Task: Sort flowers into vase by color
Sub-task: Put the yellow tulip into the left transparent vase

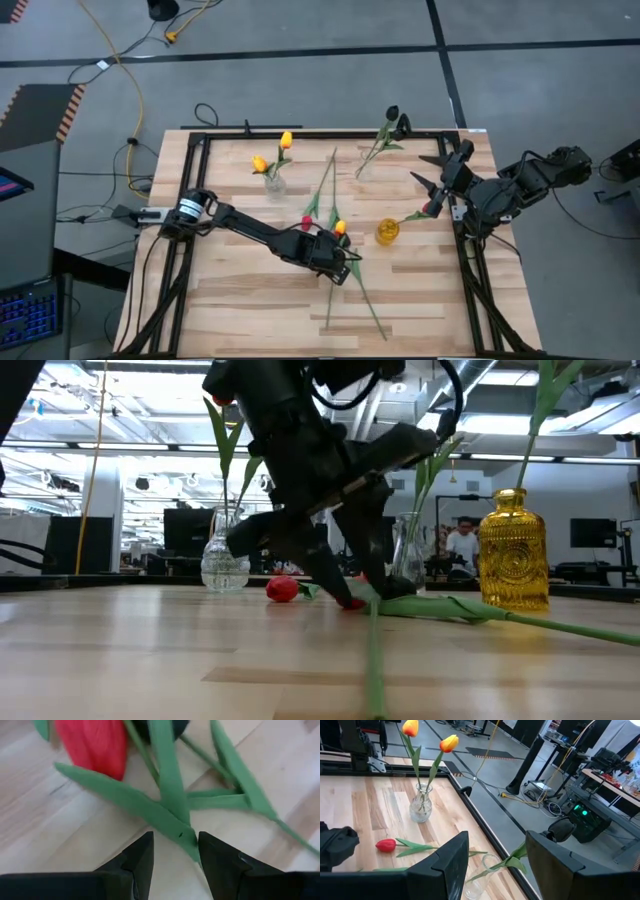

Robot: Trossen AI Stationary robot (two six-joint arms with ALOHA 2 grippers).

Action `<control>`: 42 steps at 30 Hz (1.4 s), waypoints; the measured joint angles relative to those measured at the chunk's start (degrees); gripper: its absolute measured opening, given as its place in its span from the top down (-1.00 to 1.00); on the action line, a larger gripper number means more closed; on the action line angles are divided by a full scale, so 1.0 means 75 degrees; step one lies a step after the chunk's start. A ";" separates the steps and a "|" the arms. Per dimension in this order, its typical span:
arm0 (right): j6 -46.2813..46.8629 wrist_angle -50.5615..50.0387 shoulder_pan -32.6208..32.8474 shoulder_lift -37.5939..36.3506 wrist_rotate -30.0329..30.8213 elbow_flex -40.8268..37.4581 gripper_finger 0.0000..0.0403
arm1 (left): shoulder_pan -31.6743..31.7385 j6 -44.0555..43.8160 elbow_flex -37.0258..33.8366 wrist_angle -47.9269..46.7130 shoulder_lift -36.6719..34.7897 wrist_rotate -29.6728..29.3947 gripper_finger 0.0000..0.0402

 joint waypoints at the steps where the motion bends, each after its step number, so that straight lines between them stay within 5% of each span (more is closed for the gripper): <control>1: 0.0000 0.0001 0.0000 0.0000 -0.0003 0.0000 -0.10 | -0.0001 -0.0005 0.0000 0.0073 0.0081 -0.0005 0.30; 12: 0.0000 0.0003 -0.0003 0.0003 -0.0003 0.0000 -0.10 | 0.0026 -0.0034 0.0015 0.0222 0.0229 0.0088 0.34; 22: -0.0023 -0.0012 -0.0006 -0.0120 0.0000 0.0003 -0.10 | 0.0026 -0.0016 0.0000 0.0107 0.0186 0.0108 0.94; 29: 0.0006 -0.0017 -0.0009 -0.0538 -0.0001 0.0003 -0.10 | 0.0014 0.0461 -0.0006 0.0025 -0.0281 0.0127 0.98; 42: 0.0021 -0.0017 -0.0009 -0.0801 0.0000 0.0003 -0.10 | 0.0165 0.2977 -0.0006 -0.0869 -0.2652 -0.2265 0.99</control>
